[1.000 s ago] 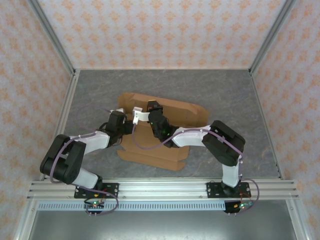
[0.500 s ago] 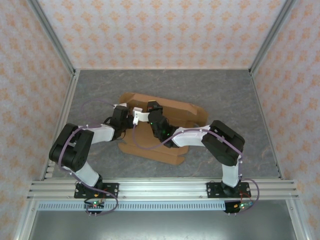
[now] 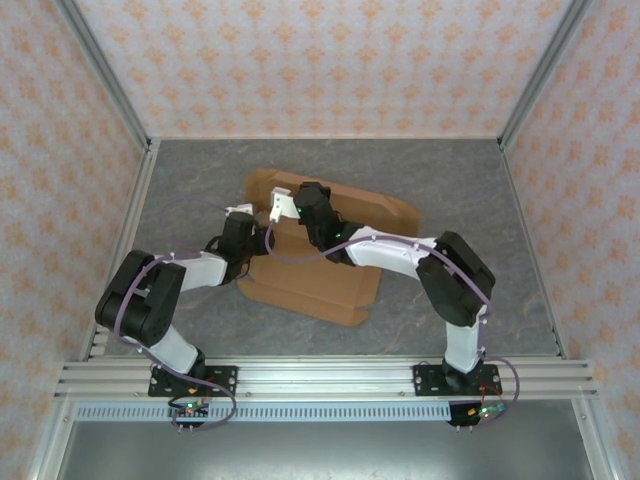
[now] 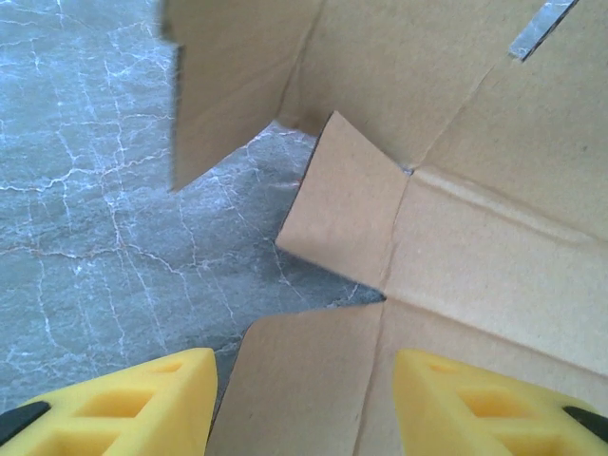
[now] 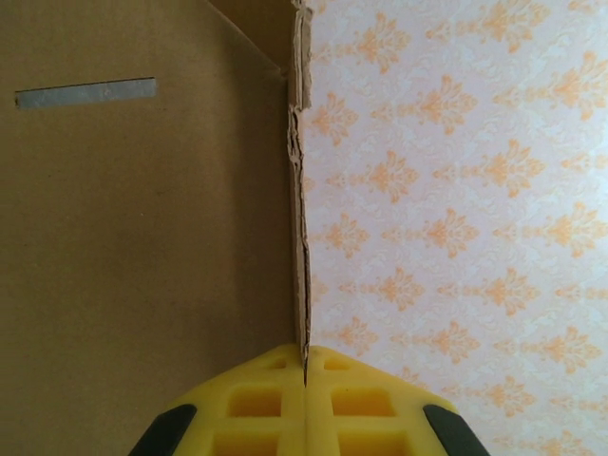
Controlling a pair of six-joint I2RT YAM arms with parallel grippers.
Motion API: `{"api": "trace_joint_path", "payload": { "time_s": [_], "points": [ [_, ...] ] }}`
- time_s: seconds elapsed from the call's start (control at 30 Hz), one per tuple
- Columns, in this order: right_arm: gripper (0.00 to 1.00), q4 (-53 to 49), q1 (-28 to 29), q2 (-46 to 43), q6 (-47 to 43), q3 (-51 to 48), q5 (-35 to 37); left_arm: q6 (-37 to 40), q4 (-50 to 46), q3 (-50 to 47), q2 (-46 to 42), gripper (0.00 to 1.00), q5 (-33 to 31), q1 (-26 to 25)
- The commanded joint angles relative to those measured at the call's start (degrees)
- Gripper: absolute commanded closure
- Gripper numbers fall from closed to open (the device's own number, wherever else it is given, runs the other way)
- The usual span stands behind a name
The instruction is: Fold the paper box
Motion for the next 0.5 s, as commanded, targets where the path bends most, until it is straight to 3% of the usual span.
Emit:
{"api": "trace_joint_path", "payload": {
  "time_s": [0.0,0.17,0.47],
  "points": [
    [1.00,-8.7,-0.8,-0.5,4.7,4.2,-2.1,0.6,2.2,2.2,1.7,0.47,-1.3,-0.4],
    [1.00,-15.9,-2.5,0.4,7.1,8.5,-5.2,2.6,6.8,2.4,3.6,0.47,0.1,-0.4],
    [1.00,-31.7,-5.7,1.4,11.6,16.4,-13.6,5.9,4.2,7.3,6.0,0.47,-0.1,-0.3]
  ]
}}
